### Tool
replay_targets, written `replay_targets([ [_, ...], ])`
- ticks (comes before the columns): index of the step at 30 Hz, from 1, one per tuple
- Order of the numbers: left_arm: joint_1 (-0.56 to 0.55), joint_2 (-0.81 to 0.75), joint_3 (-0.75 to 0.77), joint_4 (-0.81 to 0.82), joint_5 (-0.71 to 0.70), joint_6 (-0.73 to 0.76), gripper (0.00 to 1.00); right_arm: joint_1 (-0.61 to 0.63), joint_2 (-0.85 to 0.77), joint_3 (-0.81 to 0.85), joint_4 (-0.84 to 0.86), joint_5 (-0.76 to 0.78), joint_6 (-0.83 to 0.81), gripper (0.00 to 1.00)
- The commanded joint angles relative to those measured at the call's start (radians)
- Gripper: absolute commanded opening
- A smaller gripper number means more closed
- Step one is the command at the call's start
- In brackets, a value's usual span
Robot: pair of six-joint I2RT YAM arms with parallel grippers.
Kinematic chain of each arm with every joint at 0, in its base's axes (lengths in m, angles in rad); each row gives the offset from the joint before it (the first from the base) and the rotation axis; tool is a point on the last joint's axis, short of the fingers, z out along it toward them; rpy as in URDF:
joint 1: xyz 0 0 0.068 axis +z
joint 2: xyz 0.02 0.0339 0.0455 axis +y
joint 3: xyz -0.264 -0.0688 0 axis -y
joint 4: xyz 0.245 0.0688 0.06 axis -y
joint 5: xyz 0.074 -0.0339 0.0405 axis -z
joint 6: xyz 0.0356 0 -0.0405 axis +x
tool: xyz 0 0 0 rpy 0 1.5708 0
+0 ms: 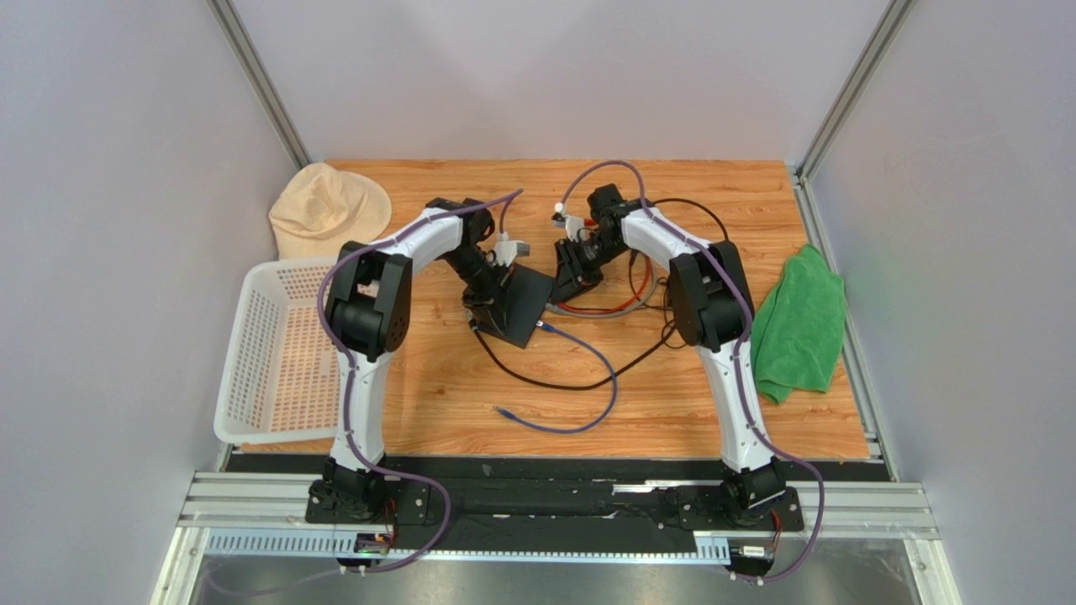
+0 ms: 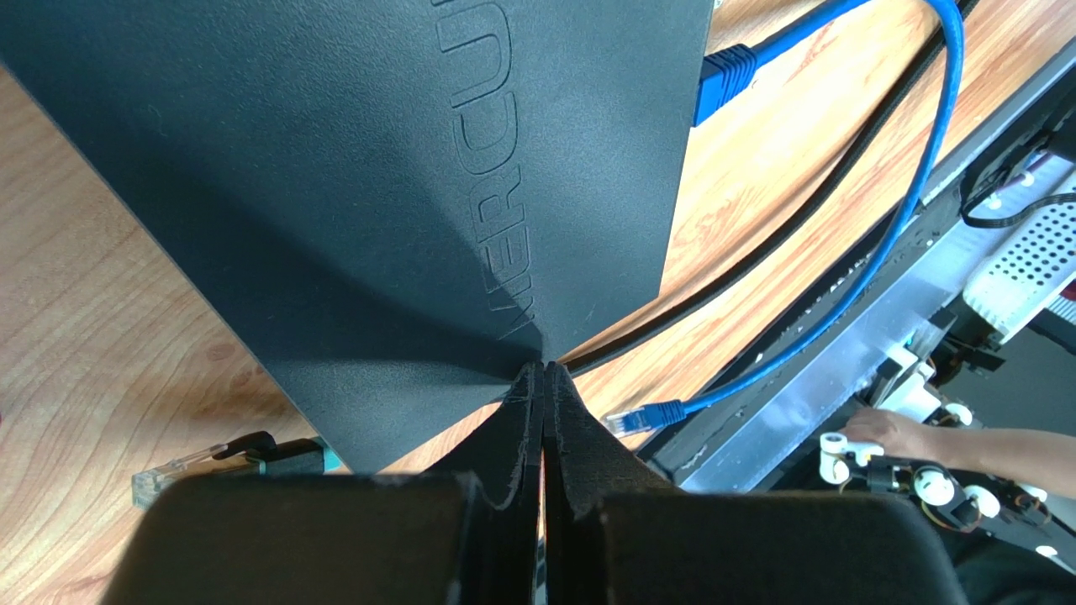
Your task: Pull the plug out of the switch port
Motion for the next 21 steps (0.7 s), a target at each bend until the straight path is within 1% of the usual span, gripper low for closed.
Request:
replay_targets([
  [1,-0.013,0.069,-0.005,0.073,-0.137,0.038,0.00,0.033,0.018,-0.037,-0.009,0.157,-0.065,0.26],
  [9,-0.015,0.078,0.006,0.072,-0.138,0.037,0.00,0.042,0.021,-0.066,-0.020,0.214,-0.091,0.16],
  [17,-0.015,0.087,0.015,0.069,-0.137,0.035,0.00,0.041,0.012,-0.094,-0.032,0.247,-0.122,0.09],
  [21,-0.015,0.089,0.018,0.069,-0.138,0.034,0.00,0.038,0.001,-0.098,-0.038,0.269,-0.122,0.00],
])
